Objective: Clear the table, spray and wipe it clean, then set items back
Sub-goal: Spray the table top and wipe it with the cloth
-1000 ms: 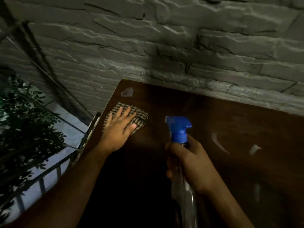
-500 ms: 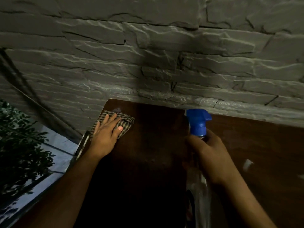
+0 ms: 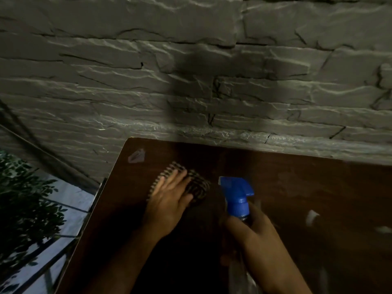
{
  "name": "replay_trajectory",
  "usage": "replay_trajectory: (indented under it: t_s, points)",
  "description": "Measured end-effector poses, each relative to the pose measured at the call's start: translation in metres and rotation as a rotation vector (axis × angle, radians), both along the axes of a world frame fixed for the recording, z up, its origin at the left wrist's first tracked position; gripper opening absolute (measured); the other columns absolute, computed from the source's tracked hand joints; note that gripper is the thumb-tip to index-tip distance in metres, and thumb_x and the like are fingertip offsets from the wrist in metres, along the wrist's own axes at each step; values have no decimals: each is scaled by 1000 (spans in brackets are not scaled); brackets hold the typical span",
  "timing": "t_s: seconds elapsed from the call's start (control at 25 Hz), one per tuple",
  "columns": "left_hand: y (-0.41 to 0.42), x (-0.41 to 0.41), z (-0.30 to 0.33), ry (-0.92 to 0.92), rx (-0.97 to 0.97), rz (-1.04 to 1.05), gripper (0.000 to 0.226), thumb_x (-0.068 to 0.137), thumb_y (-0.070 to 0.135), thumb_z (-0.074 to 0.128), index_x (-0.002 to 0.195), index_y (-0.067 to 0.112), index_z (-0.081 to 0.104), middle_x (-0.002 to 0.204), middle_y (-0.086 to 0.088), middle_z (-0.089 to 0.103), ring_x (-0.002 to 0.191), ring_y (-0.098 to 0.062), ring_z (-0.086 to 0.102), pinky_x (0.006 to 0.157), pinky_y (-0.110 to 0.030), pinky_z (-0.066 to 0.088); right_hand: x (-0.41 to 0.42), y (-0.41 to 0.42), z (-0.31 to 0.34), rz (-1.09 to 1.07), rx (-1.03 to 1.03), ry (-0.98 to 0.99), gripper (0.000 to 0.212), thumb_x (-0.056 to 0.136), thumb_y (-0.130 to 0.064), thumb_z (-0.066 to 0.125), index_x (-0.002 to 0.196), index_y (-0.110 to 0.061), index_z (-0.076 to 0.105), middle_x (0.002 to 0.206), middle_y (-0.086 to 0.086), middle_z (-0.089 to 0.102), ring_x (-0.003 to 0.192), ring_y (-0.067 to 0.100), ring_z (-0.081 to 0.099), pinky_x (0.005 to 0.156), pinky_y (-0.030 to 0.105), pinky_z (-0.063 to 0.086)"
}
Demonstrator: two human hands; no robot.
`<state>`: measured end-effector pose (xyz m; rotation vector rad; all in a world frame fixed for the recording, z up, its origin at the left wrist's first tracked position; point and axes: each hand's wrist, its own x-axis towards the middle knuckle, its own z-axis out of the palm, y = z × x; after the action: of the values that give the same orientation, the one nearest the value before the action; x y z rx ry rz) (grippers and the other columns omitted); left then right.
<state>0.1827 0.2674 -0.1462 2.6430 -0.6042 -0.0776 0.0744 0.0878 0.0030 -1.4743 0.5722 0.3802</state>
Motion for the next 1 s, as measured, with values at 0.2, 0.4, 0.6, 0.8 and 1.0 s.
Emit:
replay_trajectory:
  t_s: [0.2, 0.4, 0.6, 0.8, 1.0]
  points:
    - [-66, 68, 11, 87, 120, 239, 58, 100, 44, 27, 150, 14, 26, 160, -2, 16, 149, -20, 5, 120, -42, 7, -1, -19, 8, -1, -34, -70, 16, 82, -13, 64, 97, -17, 62, 66, 7, 64, 55, 18, 61, 53, 30, 54]
    - [-28, 16, -2, 16, 45, -163, 64, 93, 54, 24, 146, 20, 36, 156, 9, 20, 147, -9, 13, 121, -39, 9, -16, -26, 9, -53, 27, -35, 19, 82, -9, 66, 97, -20, 63, 66, 9, 62, 54, 20, 60, 52, 30, 51]
    - [-53, 60, 10, 71, 147, -156, 59, 98, 49, 31, 149, 20, 29, 159, 6, 17, 147, -7, 2, 121, -37, 3, -12, -32, -1, -75, 37, -69, 16, 81, -18, 66, 96, -18, 61, 67, 9, 61, 57, 22, 60, 55, 35, 54]
    - [-16, 55, -2, 18, 54, -134, 70, 92, 62, 21, 146, 20, 39, 157, 7, 26, 146, -6, 11, 121, -37, 9, -18, -32, 1, -48, 66, -27, 23, 83, -13, 65, 104, -20, 59, 69, 9, 62, 56, 20, 60, 56, 33, 53]
    - [-79, 44, 7, 81, 132, -216, 63, 95, 52, 23, 150, 21, 28, 160, 7, 16, 147, -7, 0, 121, -36, 2, -15, -28, -1, -64, 36, -57, 19, 83, -12, 65, 100, -17, 60, 64, 9, 61, 53, 22, 59, 53, 32, 53]
